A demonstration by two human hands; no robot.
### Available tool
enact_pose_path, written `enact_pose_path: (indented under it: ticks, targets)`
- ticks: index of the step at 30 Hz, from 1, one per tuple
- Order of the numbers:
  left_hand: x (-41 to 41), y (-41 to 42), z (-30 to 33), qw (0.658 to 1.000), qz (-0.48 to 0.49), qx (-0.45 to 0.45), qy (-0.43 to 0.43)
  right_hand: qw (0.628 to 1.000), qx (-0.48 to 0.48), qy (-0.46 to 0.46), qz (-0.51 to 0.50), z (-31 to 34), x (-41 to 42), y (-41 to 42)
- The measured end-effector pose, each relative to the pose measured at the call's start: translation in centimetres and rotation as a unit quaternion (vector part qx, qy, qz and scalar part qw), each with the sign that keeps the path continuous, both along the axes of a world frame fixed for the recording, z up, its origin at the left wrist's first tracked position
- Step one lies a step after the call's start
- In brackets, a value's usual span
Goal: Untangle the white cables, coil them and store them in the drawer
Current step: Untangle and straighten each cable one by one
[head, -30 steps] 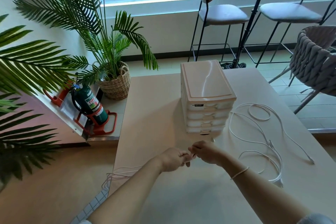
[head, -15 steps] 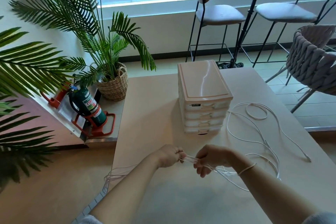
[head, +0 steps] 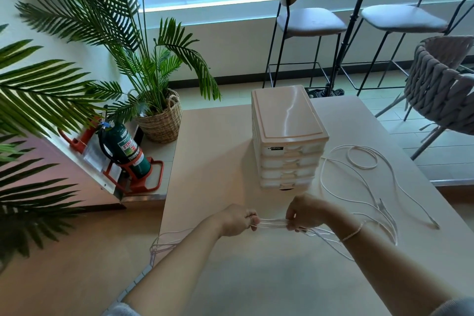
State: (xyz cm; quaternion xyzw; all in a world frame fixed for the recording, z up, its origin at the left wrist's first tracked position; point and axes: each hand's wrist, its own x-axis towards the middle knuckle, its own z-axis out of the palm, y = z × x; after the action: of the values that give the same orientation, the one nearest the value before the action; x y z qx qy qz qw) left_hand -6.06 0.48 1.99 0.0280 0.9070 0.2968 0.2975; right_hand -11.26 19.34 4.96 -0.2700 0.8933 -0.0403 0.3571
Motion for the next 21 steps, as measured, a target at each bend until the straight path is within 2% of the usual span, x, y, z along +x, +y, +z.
enact_pose_path:
  ticks: [4, 7, 12, 17, 19, 21]
  targets:
    - [-0.1, -0.5, -0.2, 1.0, 0.009, 0.012, 0.007, 0.989, -0.092, -0.066, -0.092, -0.4, -0.4, 1.1]
    - [-0.1, -0.4, -0.2, 1.0, 0.01, 0.018, 0.012, 0.988, -0.105, -0.063, -0.096, -0.6, -0.8, 1.3]
    - [-0.2, 0.2, 0.1, 1.0, 0.002, 0.018, 0.006, 0.999, 0.0, -0.01, -0.047, -0.9, -0.9, 1.8]
    - [-0.1, 0.4, 0.2, 1.0, 0.005, 0.024, 0.001, 0.993, 0.094, 0.066, -0.023, -1.1, -1.3, 2.3]
    - [-0.1, 0.1, 0.5, 1.0, 0.007, 0.023, 0.004, 0.986, 0.136, 0.079, -0.058, -1.4, -1.8, 3.2]
    - [-0.2, -0.6, 0.9, 1.0, 0.019, 0.021, 0.009, 0.963, 0.236, 0.114, -0.058, -1.3, -2.1, 4.7]
